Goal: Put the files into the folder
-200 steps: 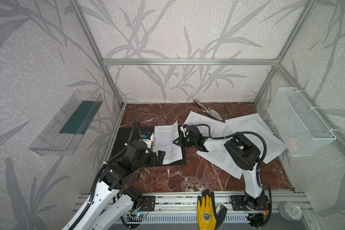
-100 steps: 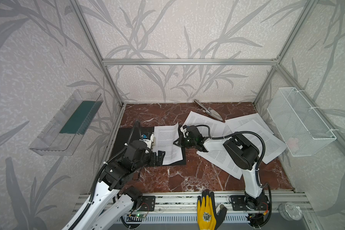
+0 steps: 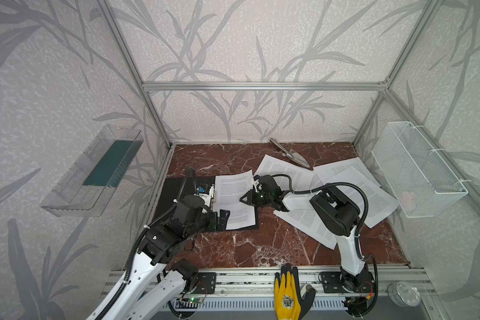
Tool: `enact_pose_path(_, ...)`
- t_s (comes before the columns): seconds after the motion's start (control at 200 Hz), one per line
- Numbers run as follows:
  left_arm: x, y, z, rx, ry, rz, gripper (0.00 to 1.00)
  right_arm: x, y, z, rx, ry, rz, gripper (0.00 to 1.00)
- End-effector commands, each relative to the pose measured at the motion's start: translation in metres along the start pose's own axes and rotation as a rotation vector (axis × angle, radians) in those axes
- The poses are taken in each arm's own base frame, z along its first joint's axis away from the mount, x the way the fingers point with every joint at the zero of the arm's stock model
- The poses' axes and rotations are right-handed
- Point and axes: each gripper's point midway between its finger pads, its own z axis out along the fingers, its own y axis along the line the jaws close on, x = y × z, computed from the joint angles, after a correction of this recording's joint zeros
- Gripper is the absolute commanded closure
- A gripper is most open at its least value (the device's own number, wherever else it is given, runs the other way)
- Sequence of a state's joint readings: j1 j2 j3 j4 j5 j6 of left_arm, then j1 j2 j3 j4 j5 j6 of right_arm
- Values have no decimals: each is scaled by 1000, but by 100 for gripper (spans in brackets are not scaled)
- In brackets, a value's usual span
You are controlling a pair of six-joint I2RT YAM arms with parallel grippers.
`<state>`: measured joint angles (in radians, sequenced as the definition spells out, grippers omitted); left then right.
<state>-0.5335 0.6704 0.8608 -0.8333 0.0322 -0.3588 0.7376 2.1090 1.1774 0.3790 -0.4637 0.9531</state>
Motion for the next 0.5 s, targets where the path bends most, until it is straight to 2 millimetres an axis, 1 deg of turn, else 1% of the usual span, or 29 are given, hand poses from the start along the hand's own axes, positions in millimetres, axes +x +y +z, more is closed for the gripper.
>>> enact_pose_path(0.0, 3, 2, 2, -4, 9, 11, 1, -3, -5, 1, 24, 2, 0, 66)
enact_pose_path(0.075, 3, 2, 2, -4, 8, 11, 1, -5, -7, -1, 41, -1, 0, 60)
enact_pose_path(0.15, 3, 2, 2, -4, 8, 11, 1, -5, -9, -3, 63, -2, -2, 50)
enact_pose_path(0.215, 3, 2, 2, -4, 8, 11, 1, -6, -12, -5, 80, -2, -2, 45)
enact_pose_path(0.495, 3, 2, 2, -6, 7, 11, 1, -10, -18, -14, 166, -14, -42, 32)
